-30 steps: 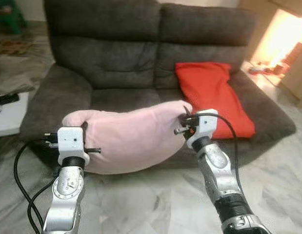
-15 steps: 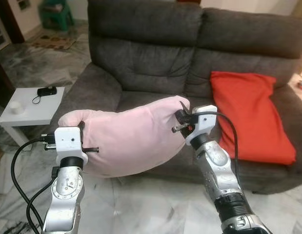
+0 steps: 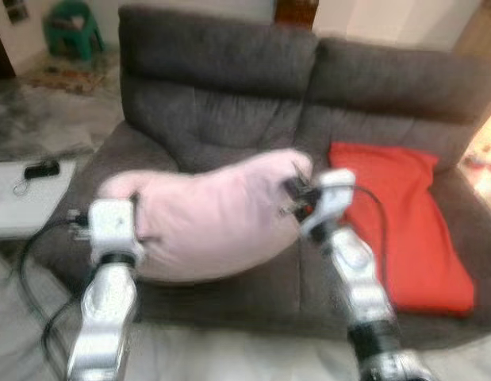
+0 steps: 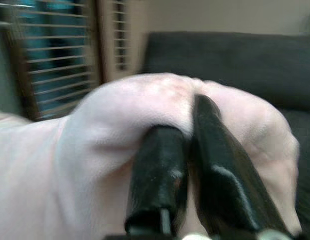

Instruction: Move the pillow to the sofa from floor

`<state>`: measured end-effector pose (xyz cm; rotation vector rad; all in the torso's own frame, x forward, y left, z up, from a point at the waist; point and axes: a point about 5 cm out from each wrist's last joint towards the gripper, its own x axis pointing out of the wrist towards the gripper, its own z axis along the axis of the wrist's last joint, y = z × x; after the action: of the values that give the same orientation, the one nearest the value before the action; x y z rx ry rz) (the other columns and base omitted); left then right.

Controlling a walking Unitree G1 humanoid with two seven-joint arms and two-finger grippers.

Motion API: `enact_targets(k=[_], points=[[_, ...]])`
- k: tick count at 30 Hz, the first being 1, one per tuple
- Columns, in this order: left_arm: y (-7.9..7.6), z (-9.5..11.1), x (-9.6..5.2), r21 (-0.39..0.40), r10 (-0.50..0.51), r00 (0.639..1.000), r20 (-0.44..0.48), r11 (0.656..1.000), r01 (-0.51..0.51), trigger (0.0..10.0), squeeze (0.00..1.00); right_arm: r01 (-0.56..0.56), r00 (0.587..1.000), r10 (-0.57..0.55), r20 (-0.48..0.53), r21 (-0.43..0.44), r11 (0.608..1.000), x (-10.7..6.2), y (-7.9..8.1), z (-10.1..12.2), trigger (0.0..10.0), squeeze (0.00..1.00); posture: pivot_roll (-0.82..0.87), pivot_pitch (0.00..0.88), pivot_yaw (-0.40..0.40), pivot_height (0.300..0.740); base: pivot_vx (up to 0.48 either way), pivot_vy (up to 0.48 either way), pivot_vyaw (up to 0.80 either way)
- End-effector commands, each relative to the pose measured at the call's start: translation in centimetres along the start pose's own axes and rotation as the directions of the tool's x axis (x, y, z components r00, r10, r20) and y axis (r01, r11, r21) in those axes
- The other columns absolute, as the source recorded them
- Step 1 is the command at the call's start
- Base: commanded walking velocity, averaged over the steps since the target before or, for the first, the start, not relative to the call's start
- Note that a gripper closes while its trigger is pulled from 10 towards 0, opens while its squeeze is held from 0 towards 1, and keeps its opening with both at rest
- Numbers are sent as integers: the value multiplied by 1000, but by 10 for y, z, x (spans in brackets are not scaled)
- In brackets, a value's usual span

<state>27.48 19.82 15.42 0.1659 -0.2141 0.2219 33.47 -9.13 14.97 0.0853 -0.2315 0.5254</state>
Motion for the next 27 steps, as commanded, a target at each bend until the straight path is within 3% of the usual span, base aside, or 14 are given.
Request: enact_targets(k=[1,11,21,25,27], points=[[-11,15,3,-7,-34,997,75,999,34,10000,0,-24,999,25,33,-18,1000,0,-1,9,10000,0,137,0,-90,740,435,0,744],[-10,17,6,-4,-29,997,75,1000,29,10000,0,-64,998,64,24,4,998,1,7,6,10000,0,144,0,-94,740,434,0,644],[-12,15,7,-11,-37,997,67,999,38,10000,0,-66,998,66,6,6,998,1,6,5,10000,0,141,0,-93,740,433,0,0],[-21,12,6,-26,-110,993,45,993,111,10000,0,-24,1000,24,-20,-1,1000,2,1,3,10000,0,142,0,-95,740,429,0,0],[-27,11,4,-56,-172,985,33,983,174,10000,0,77,996,-77,-35,-5,997,4,-11,1,10000,0,146,0,-96,740,426,0,-281]])
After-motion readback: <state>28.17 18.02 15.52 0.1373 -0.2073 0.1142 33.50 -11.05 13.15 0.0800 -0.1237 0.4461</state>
